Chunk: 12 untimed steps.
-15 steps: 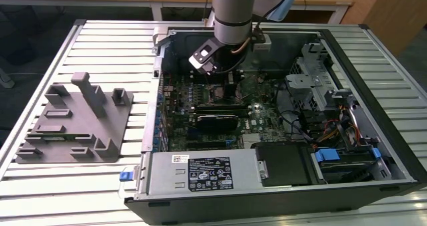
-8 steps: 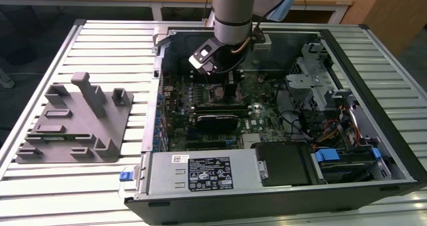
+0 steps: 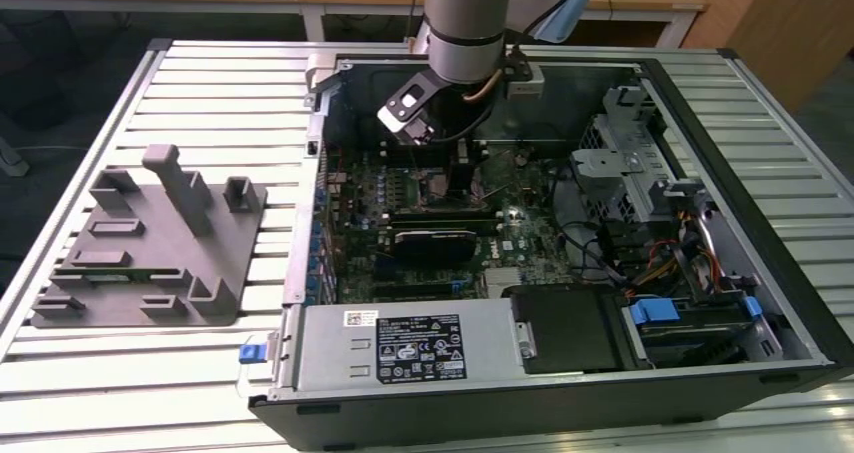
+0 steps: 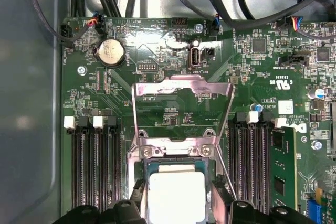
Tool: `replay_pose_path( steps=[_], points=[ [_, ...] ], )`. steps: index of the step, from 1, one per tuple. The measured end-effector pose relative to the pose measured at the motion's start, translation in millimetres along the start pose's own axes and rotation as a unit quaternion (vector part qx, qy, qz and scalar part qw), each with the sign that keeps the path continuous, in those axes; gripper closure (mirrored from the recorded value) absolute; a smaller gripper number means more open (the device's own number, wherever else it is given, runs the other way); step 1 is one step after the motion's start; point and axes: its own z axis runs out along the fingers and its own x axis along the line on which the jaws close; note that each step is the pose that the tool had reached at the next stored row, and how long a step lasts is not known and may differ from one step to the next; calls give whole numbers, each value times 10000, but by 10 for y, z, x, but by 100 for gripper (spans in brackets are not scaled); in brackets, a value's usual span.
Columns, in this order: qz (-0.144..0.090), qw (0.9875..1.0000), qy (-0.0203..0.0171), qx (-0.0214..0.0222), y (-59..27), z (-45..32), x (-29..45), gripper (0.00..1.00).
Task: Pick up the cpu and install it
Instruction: 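Place the cpu into insertion slot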
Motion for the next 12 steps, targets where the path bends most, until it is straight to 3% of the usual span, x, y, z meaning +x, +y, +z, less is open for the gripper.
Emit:
replay_pose_path(
  steps=[6,9,10,12],
  points=[
    [0,10000,-2,1,0,-5,-1,42],
    [0,10000,-1,1,0,-7,-1,60],
    [0,10000,-1,1,0,-7,-1,60],
    [0,10000,-1,1,0,-9,-1,71]
  ],
)
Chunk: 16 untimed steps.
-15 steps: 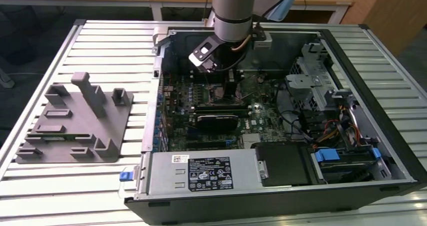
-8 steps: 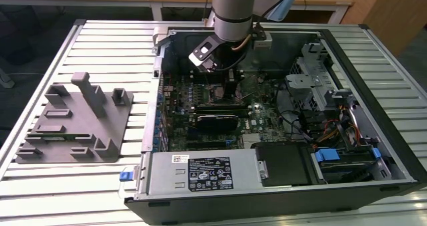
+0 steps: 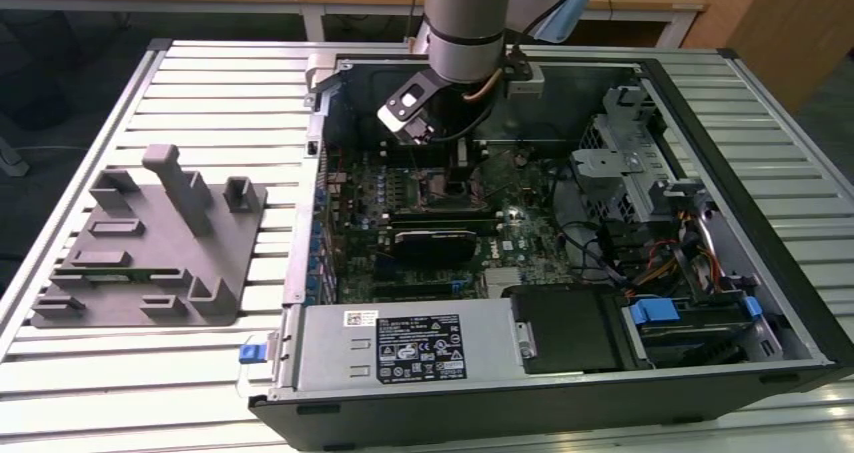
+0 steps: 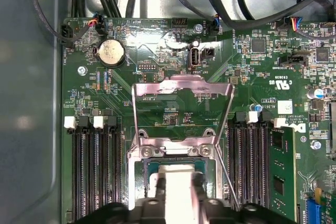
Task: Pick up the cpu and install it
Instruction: 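Place the cpu into insertion slot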
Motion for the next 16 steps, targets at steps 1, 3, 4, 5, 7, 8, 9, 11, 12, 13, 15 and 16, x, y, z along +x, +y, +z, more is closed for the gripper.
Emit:
replay_pose_path(
  steps=[1,3,4,5,7,8,9,11,12,13,15,16],
  points=[
    [0,10000,0,0,0,-1,0,71],
    [0,10000,0,0,0,-2,0,83],
    [0,10000,0,0,0,-3,0,83],
    [0,10000,0,0,0,-3,0,89],
    [0,10000,-1,0,0,-5,-1,89],
    [0,10000,0,0,0,-5,0,89],
    [0,10000,0,0,0,-6,0,89],
    [0,10000,0,0,0,-7,-1,89],
    [-1,10000,-1,0,0,-7,-1,89],
    [0,10000,3,0,-6,-5,-1,89],
    [0,10000,13,0,-32,-2,-1,89],
    [0,10000,14,1,-37,3,-1,89]
  ],
)
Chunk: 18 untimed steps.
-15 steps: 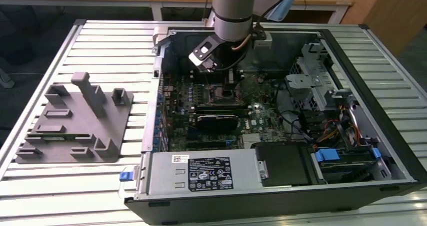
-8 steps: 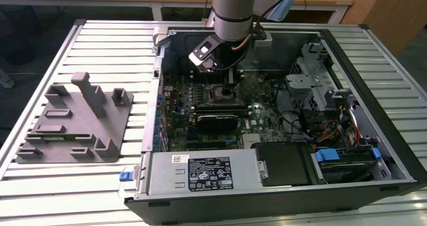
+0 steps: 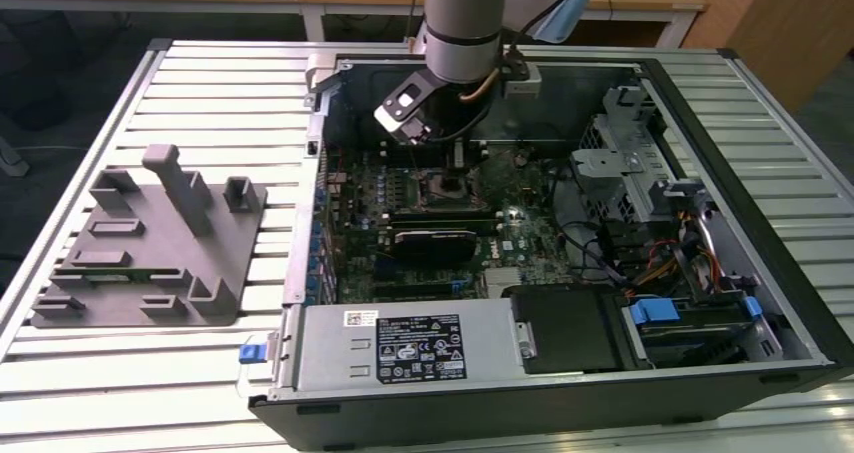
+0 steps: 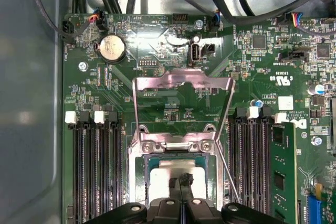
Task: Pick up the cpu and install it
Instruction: 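Place the cpu into insertion slot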
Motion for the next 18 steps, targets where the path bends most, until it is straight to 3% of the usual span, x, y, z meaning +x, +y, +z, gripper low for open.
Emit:
replay_pose_path(
  steps=[10,18],
  points=[
    [0,10000,-2,3,-5,59,1,89],
    [-1,10000,-6,6,-6,60,-1,89]
  ],
)
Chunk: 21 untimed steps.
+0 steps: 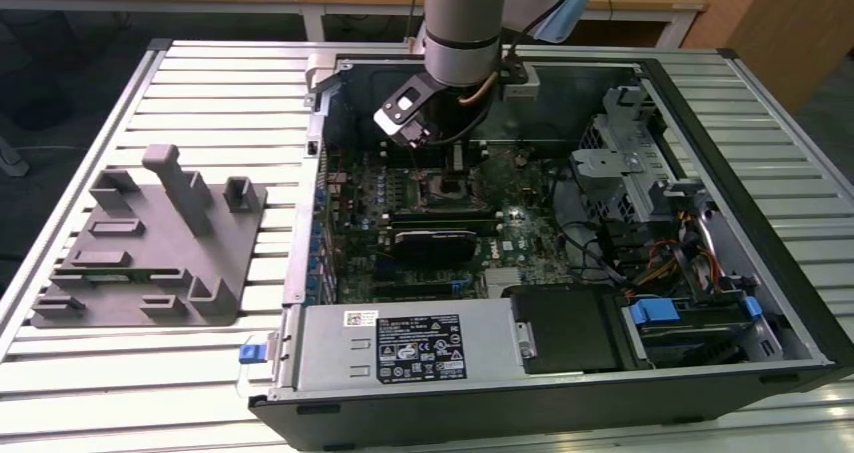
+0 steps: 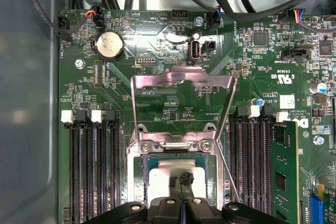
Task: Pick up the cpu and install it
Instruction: 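Place the cpu into insertion slot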
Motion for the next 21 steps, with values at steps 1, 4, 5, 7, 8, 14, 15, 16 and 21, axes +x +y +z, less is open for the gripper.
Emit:
replay_pose_path(
  steps=[1,4,5,7,8,14,15,16,21],
  points=[
    [0,10000,-1,1,0,-3,0,89],
    [1,10000,12,-5,1,-13,2,89],
    [1,10000,24,-5,2,-13,1,89],
    [2,10000,79,-3,3,-12,3,89],
    [3,9999,106,-2,3,-13,3,89],
    [5,9999,164,-7,5,-28,6,89],
    [5,9999,164,-7,6,-39,6,89],
    [4,9999,156,-3,5,-59,2,89],
    [4,9999,153,-2,6,-159,-5,89]
  ],
)
